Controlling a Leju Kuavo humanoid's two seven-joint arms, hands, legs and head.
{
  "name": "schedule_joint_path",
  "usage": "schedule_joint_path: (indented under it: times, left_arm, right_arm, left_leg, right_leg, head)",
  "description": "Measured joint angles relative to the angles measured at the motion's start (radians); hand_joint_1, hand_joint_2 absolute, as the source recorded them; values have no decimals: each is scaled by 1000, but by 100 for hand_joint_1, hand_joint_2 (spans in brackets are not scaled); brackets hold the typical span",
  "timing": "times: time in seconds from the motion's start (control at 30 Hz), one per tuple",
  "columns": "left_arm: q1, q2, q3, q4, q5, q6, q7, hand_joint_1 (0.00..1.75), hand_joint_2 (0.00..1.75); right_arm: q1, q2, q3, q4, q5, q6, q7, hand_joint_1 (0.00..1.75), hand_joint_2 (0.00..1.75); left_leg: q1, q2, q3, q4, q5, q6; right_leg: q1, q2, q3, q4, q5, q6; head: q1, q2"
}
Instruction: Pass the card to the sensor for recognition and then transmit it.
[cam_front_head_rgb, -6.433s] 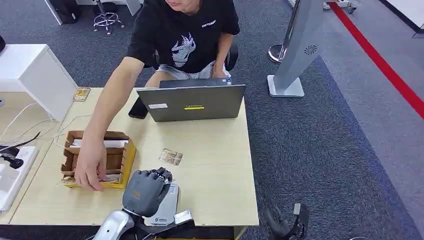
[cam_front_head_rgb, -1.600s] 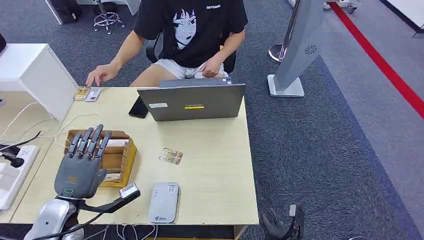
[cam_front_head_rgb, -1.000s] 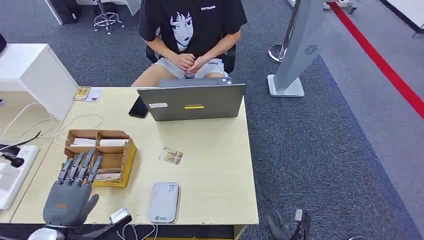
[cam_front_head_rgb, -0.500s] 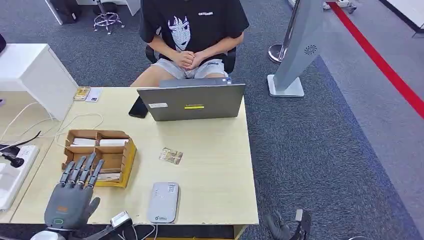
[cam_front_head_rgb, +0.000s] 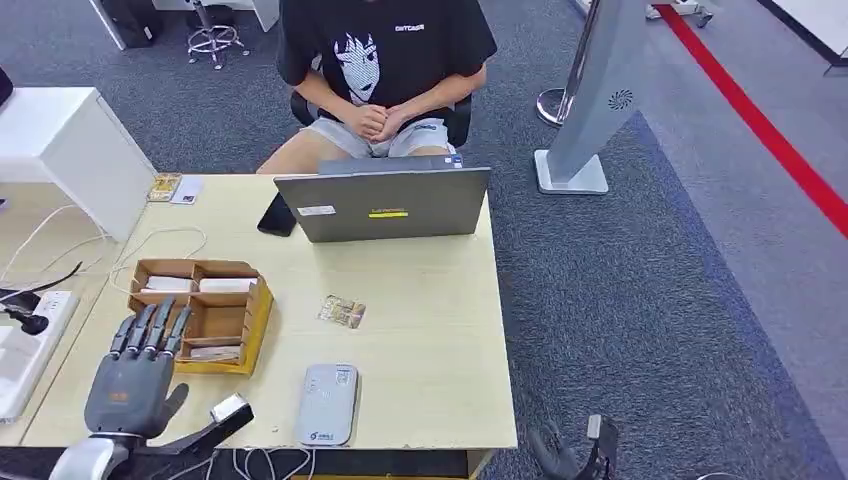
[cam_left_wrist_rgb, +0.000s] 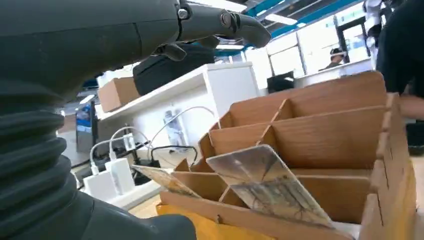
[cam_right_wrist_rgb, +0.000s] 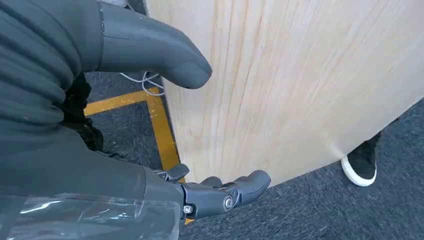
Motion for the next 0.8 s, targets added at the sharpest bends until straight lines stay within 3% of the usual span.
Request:
schedule_joint_path:
  times: [0.53,0.8]
  left_arm:
    - [-21,-15,17,56,16,8,-12,0,175]
    - [-27,-33,22,73,56,10,-63,0,175]
  right_arm:
    - [-1,0,0,0,2,-2,1,0,175]
    - [-2,0,0,0,3,-2,1,0,175]
  left_leg:
    - [0,0,0,0,0,0]
    - [0,0,0,0,0,0]
  right_leg:
    - [0,0,0,0,0,0]
    - [0,0,0,0,0,0]
  head:
    - [0,0]
    - [0,0]
